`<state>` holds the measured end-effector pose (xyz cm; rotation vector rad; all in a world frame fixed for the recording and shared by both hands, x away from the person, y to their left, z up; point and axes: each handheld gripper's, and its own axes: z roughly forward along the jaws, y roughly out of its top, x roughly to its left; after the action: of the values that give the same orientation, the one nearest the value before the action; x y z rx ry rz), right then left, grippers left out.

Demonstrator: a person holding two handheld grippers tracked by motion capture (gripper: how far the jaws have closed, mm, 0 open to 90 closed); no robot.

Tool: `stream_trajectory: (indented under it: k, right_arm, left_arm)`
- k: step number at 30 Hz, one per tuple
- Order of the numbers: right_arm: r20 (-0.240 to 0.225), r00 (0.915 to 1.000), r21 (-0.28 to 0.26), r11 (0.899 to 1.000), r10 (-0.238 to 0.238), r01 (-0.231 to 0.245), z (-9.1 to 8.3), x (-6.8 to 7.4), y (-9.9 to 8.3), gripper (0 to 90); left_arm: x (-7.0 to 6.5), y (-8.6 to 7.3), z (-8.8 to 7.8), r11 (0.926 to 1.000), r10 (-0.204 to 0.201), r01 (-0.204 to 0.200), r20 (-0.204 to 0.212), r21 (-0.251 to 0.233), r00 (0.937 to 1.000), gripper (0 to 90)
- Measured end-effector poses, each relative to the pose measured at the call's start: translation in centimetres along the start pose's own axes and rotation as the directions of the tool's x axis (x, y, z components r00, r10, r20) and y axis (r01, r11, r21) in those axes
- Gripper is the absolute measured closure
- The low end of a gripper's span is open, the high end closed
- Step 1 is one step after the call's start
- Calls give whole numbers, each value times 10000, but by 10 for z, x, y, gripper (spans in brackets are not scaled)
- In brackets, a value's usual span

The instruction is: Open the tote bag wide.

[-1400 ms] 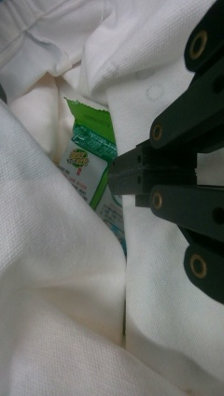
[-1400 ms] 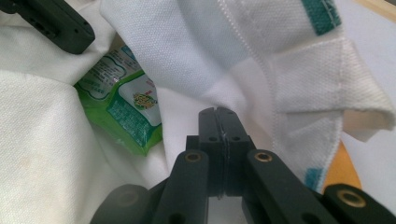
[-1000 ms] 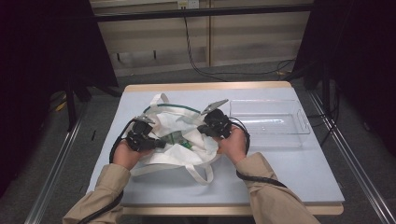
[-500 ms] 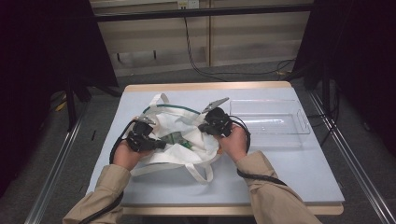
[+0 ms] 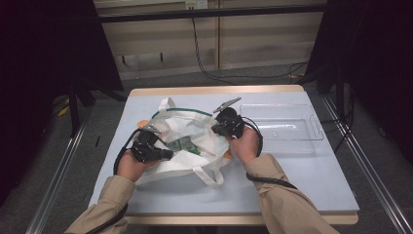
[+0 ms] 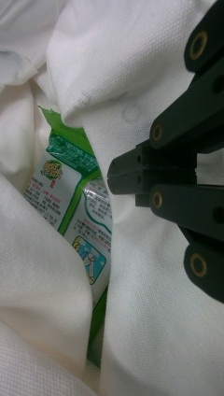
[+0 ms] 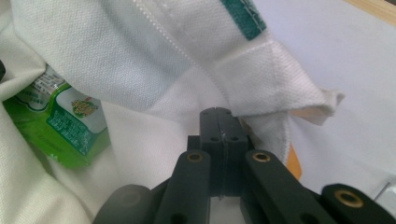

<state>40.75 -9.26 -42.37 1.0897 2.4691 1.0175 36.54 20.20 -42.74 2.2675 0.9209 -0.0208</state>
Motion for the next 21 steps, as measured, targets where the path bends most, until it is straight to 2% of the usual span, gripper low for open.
stream_trajectory:
  k: [6, 8, 12, 21]
  right_arm:
    - [172, 9998, 60, 10000, 60, -61, -2, -2, 3, 900]
    - [168, 9999, 7, 10000, -10, 10, -2, -4, 4, 900]
    - [108, 9998, 68, 9998, 192, -193, -3, -5, 4, 900]
    - [274, 9995, 69, 9999, 134, -136, -1, -8, 3, 900]
  left_arm:
    - [-1, -2, -1, 9998, 120, -119, -3, 129, 9999, 900]
    - [-3, -3, -1, 10000, 25, -26, 71, 90, 10000, 900]
    - [-4, -5, -2, 9999, 68, -68, 45, 96, 10000, 900]
    - [-6, -9, 0, 9997, 125, -125, 14, 216, 9999, 900]
